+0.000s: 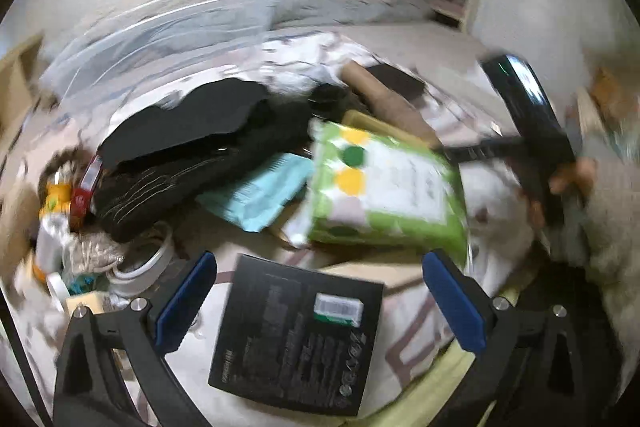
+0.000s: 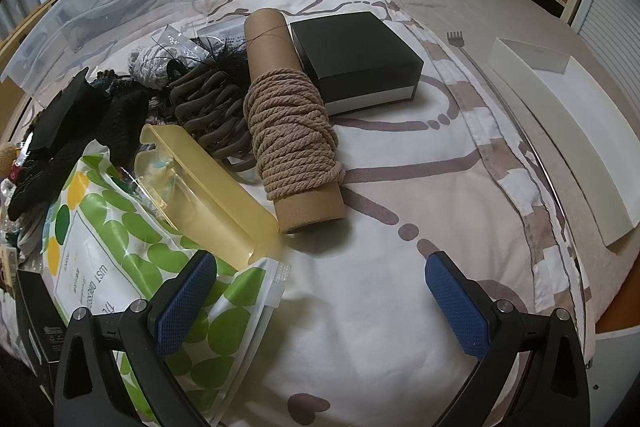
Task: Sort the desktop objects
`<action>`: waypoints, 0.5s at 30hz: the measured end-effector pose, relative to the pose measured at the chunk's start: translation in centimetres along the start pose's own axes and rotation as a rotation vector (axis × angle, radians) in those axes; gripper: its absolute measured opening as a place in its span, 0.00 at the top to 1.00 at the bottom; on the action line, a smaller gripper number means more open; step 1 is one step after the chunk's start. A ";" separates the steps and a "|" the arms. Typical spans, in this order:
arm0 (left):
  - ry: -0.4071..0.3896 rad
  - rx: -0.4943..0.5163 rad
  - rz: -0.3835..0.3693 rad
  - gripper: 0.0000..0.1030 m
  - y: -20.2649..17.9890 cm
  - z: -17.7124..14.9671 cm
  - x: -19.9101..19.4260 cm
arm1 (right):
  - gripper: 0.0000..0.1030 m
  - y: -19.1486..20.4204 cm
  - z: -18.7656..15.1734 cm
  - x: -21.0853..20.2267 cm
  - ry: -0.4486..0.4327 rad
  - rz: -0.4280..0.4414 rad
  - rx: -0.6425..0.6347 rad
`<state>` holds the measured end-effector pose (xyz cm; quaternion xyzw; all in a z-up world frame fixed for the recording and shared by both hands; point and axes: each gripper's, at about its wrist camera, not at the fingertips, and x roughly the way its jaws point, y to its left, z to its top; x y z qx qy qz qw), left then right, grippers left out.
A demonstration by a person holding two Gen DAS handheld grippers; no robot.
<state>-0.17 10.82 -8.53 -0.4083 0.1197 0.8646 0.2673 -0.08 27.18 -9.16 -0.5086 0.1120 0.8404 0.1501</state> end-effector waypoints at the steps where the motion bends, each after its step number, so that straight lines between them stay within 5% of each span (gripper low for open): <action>1: 0.020 0.068 0.046 0.00 -1.0 -0.3 0.3 | 0.00 0.0 0.0 0.0 0.001 0.000 0.001; 6: 0.128 0.305 0.204 0.00 -3.6 -2.8 3.3 | 0.00 0.1 0.0 0.1 0.002 0.000 0.003; 15: 0.231 0.245 0.413 0.00 0.7 -3.3 5.5 | 0.00 0.0 -0.1 0.2 0.006 0.005 0.006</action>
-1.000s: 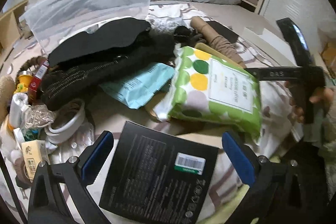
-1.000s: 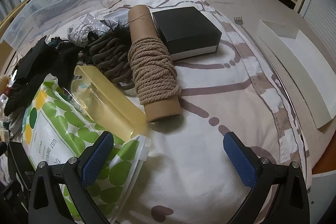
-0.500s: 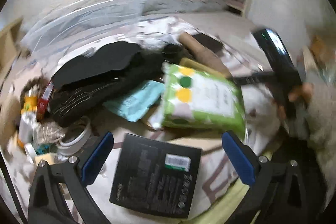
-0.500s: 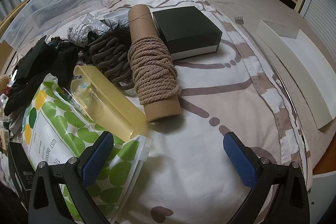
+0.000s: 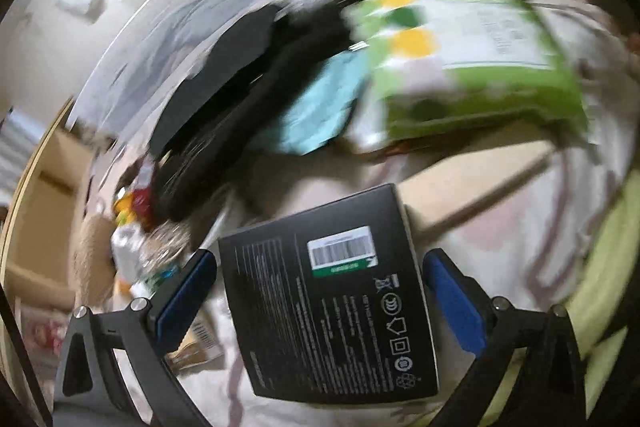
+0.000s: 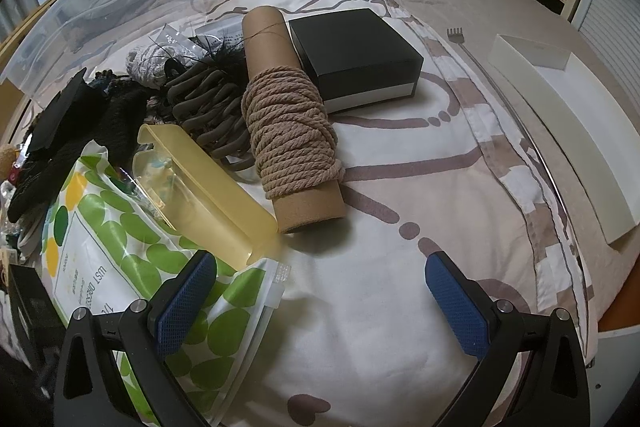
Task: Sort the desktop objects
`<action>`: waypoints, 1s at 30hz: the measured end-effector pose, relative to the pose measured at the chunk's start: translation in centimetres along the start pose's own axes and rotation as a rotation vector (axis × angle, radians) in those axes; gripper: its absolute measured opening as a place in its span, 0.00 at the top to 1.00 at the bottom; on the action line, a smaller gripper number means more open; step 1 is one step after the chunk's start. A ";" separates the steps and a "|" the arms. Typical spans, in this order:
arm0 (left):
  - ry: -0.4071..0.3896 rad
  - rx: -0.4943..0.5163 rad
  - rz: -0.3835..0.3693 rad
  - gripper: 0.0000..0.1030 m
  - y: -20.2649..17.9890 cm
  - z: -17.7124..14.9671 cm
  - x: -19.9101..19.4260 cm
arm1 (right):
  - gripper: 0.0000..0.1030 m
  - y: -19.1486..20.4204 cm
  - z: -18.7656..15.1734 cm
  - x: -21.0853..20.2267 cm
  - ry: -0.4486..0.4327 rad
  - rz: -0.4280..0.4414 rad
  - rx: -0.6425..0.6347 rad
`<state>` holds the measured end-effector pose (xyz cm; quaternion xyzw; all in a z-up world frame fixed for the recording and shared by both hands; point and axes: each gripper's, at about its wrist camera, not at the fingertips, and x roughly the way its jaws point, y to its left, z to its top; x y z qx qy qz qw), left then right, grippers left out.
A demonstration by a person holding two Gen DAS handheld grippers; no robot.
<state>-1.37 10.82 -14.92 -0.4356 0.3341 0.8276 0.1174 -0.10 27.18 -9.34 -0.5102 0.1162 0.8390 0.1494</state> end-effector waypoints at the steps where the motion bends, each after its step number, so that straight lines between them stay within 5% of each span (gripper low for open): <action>1: 0.025 -0.023 0.024 0.00 0.8 -0.1 0.8 | 0.00 0.0 0.0 0.0 0.000 0.000 -0.001; 7: 0.116 -0.123 0.087 0.00 3.9 -1.1 2.9 | 0.00 0.0 0.0 0.0 0.000 0.000 -0.001; 16: -0.142 -0.220 -0.175 0.00 4.1 0.3 -2.4 | 0.00 0.0 0.0 0.0 -0.001 -0.002 -0.001; 19: -0.174 -0.212 -0.235 0.00 2.5 1.1 -3.2 | 0.00 0.1 0.1 -0.1 -0.004 -0.010 -0.007; 30: -0.165 -0.144 -0.164 0.00 -1.1 3.8 -0.7 | 0.00 -0.6 1.6 -1.3 -0.072 0.006 0.021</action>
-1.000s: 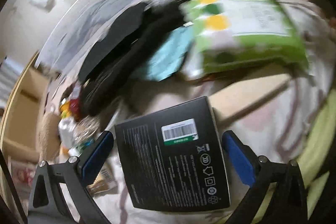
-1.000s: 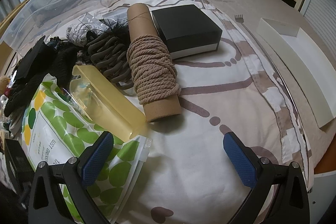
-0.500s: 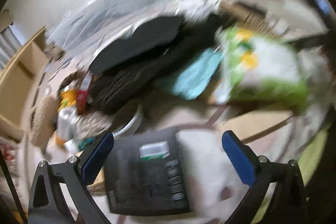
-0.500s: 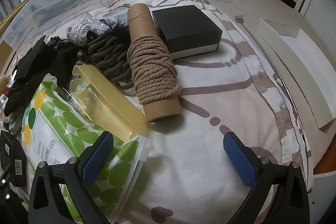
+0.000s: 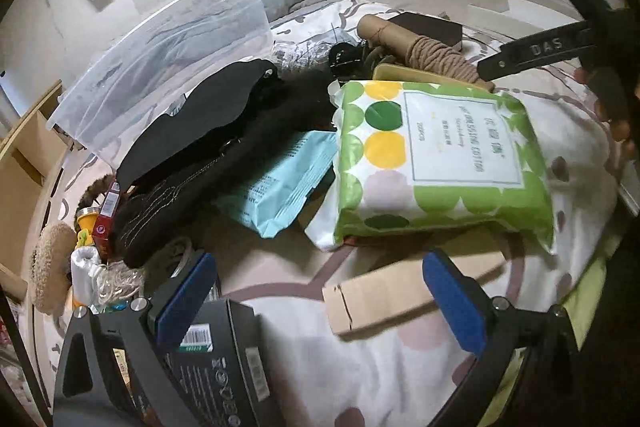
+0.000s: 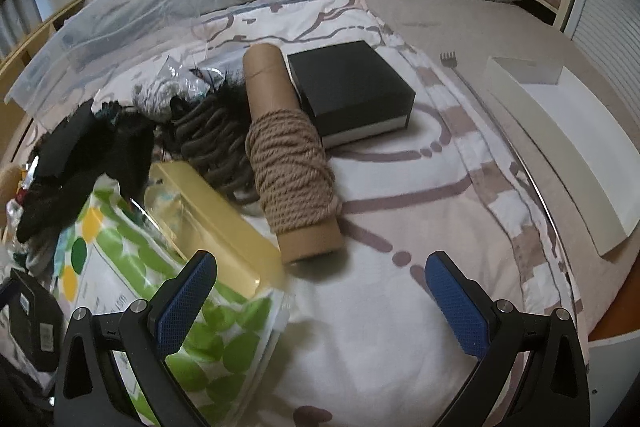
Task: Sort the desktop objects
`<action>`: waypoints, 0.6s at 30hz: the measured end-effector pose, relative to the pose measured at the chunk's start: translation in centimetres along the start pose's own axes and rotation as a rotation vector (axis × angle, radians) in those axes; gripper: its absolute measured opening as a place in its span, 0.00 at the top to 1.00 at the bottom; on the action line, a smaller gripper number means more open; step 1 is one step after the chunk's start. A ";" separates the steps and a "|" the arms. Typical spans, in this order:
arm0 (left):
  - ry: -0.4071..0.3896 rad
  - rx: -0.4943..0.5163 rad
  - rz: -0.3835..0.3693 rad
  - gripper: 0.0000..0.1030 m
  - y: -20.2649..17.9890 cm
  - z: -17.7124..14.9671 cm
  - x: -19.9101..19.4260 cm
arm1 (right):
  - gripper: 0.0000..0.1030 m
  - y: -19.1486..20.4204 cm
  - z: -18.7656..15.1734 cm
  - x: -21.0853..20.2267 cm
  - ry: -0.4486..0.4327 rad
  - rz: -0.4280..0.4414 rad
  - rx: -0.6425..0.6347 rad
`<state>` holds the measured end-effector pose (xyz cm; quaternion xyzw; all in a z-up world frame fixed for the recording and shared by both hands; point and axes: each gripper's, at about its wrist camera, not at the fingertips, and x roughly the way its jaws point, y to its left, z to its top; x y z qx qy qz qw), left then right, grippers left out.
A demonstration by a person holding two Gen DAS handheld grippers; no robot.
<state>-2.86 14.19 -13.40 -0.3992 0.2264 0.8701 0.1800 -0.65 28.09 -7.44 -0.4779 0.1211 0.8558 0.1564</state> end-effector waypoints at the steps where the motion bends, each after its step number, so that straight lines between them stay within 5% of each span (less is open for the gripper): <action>1: 0.002 -0.006 0.000 0.00 0.1 0.1 0.3 | 0.00 0.0 0.0 0.1 0.004 -0.001 -0.001; 11: 0.006 -0.140 -0.092 0.00 1.2 1.6 1.4 | 0.00 0.2 -0.7 1.5 0.075 0.016 -0.036; 18: 0.032 -0.132 -0.095 0.00 1.3 1.1 1.1 | 0.00 0.1 -1.0 1.1 0.067 0.005 -0.049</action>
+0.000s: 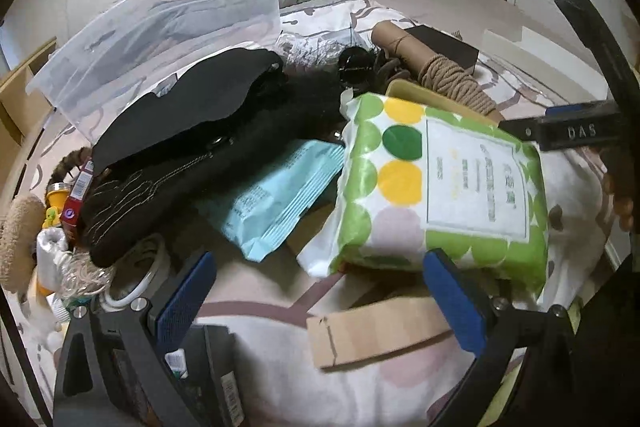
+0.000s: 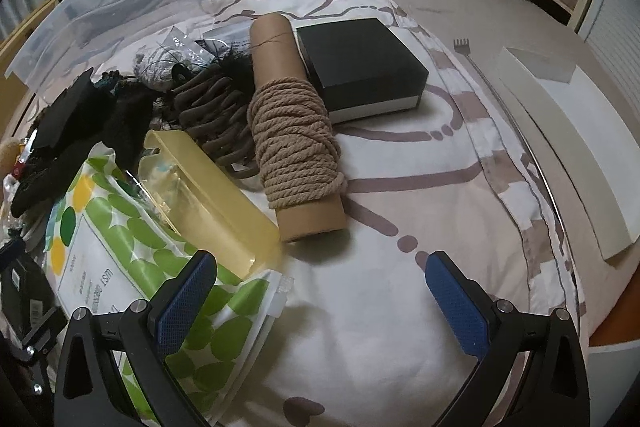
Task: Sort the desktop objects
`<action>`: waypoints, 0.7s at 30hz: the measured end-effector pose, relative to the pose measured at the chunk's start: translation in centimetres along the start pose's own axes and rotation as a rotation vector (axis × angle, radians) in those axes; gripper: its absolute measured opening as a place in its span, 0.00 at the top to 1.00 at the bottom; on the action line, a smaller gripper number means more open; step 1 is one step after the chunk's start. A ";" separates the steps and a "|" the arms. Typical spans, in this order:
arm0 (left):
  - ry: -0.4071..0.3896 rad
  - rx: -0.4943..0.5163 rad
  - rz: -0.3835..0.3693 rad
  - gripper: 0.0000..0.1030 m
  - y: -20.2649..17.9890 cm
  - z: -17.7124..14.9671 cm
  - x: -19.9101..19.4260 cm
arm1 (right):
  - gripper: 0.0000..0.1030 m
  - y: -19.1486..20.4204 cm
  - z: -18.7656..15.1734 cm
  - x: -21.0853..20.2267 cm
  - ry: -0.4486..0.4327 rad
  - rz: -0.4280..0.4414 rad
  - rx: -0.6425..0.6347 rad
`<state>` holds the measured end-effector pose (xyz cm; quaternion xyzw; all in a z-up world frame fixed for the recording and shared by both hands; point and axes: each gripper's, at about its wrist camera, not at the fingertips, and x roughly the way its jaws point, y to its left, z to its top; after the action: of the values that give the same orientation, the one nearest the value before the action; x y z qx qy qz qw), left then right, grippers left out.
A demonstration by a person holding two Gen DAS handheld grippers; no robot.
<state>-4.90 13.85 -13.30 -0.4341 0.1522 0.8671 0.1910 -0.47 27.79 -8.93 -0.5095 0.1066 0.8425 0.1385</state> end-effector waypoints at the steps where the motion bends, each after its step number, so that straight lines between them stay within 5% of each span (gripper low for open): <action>1: 0.013 0.006 -0.003 0.00 0.0 -0.1 0.1 | 0.00 -0.1 0.0 0.0 0.002 -0.002 0.004; 10: 0.057 0.051 0.059 0.00 -1.2 0.4 2.6 | 0.00 0.3 0.4 0.8 0.006 -0.026 -0.007; 21: 0.007 0.003 0.046 0.00 -0.3 2.6 3.6 | 0.00 -1.1 -0.2 0.9 0.033 -0.023 0.024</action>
<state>-8.51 15.95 -14.79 -0.4332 0.1638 0.8696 0.1712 -0.33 28.85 -9.90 -0.5227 0.1132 0.8310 0.1526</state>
